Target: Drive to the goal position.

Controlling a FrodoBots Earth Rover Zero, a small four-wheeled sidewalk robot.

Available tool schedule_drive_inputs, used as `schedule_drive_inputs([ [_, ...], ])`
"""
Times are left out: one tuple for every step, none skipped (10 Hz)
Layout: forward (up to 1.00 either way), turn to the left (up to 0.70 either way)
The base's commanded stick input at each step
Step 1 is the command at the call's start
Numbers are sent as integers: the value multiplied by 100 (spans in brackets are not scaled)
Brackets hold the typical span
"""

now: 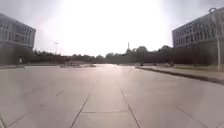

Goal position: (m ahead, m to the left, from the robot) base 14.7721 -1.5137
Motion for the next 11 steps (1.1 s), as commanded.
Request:
schedule_drive_inputs([
  [100, 0],
  [100, 0],
  [100, 0],
  [100, 0],
  [100, 0],
  [100, 0],
  [100, 0],
  [100, 0],
  [100, 0],
  [100, 0],
  [100, 0],
])
